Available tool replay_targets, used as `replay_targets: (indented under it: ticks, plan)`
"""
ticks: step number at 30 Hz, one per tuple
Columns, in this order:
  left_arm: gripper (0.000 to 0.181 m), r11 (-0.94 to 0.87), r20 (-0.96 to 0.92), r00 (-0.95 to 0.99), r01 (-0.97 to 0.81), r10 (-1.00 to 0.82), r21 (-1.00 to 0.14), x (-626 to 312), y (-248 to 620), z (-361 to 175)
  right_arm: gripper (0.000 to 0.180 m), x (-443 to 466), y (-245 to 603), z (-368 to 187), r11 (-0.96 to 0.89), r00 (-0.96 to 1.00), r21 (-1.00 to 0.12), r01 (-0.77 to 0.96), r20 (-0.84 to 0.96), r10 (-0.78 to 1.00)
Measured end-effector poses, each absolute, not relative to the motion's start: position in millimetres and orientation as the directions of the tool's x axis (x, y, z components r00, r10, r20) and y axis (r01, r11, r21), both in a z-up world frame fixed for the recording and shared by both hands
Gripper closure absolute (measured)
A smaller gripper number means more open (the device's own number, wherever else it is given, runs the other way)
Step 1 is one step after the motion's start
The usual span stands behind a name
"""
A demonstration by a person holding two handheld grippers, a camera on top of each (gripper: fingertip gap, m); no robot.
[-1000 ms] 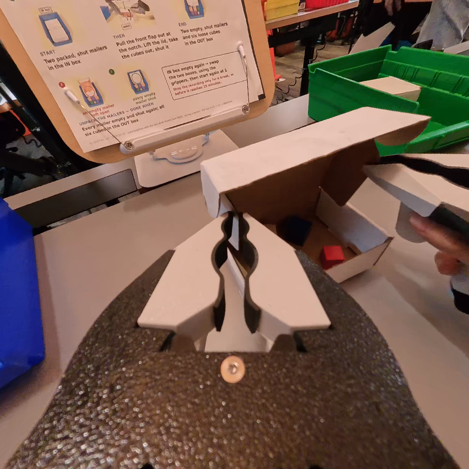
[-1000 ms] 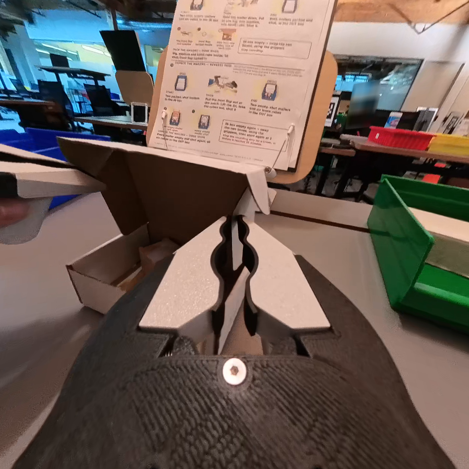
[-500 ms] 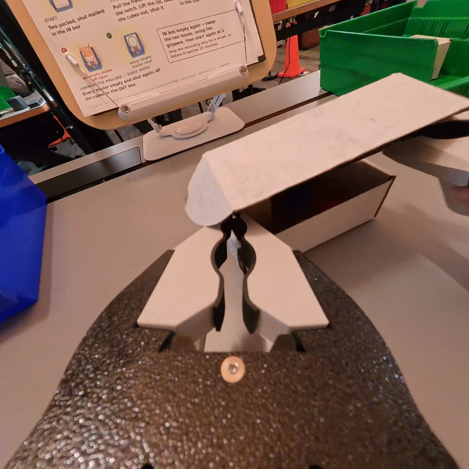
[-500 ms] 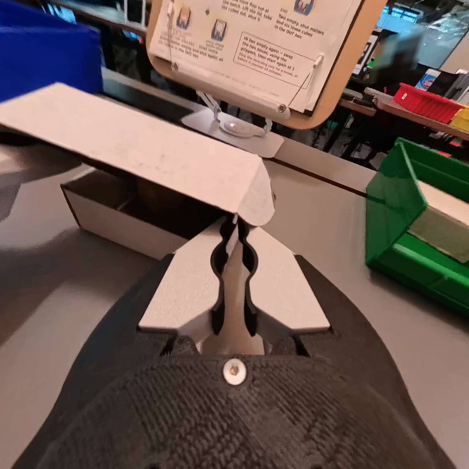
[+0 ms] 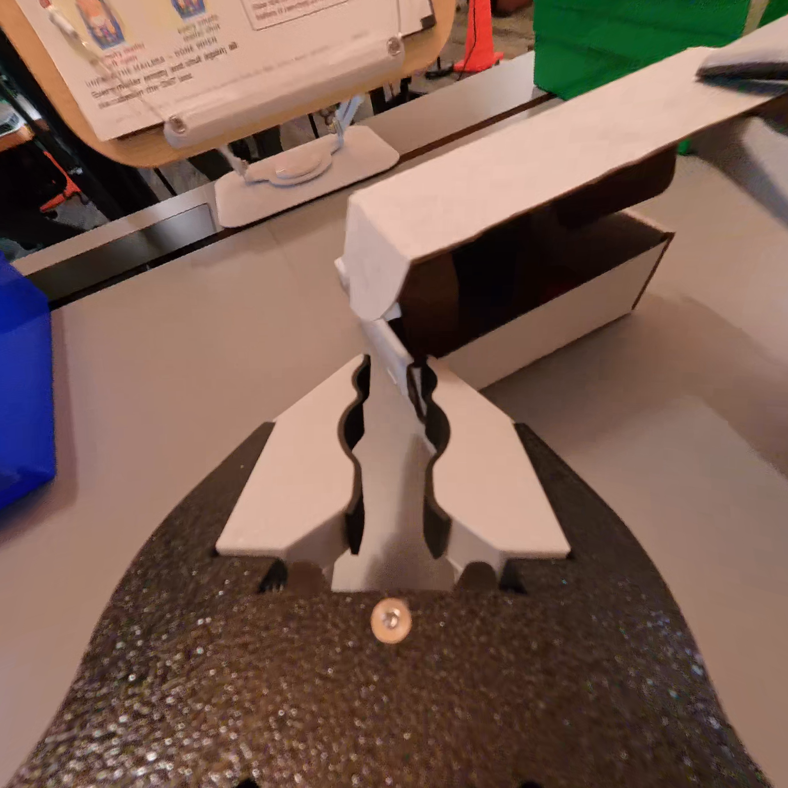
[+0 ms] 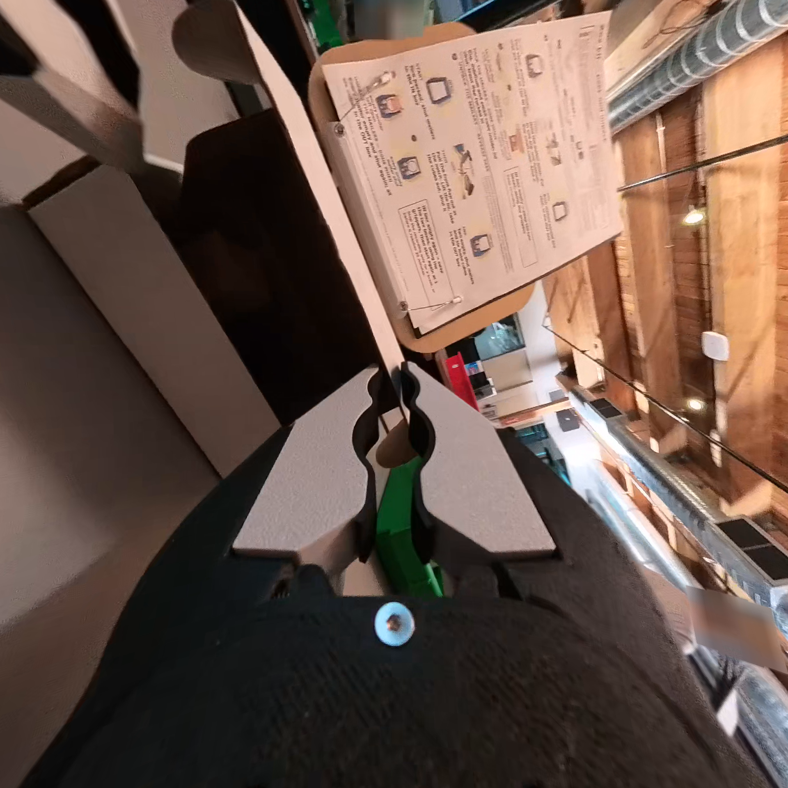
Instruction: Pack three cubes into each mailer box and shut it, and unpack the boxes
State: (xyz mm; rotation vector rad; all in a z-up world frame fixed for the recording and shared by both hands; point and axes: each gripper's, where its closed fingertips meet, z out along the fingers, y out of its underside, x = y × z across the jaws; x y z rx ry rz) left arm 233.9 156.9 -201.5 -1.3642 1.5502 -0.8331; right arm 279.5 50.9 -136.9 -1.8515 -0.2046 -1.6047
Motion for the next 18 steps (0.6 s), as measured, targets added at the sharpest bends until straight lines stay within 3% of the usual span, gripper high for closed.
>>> replay_targets:
  ticks: [6,9,13,18]
  plan:
    - [0.129,0.221,-0.255,0.063,-0.33,-0.965,-0.918,206,174,-185,0.177,267,46,-152,-0.776,0.427,-0.391,0.494,0.887,-0.176]
    - [0.137,0.282,-0.298,0.012,-0.288,-0.954,-0.915,208,163,-180,0.176,263,46,-163,-0.782,0.523,-0.417,0.464,0.841,-0.137]
    - [0.176,0.303,-0.295,-0.074,-0.312,-0.953,-0.901,210,148,-191,0.177,258,47,-180,-0.797,0.574,-0.388,0.464,0.816,-0.063]
    - [0.176,0.279,-0.259,-0.104,-0.358,-0.96,-0.891,212,148,-202,0.177,260,47,-191,-0.802,0.589,-0.384,0.458,0.807,-0.05]
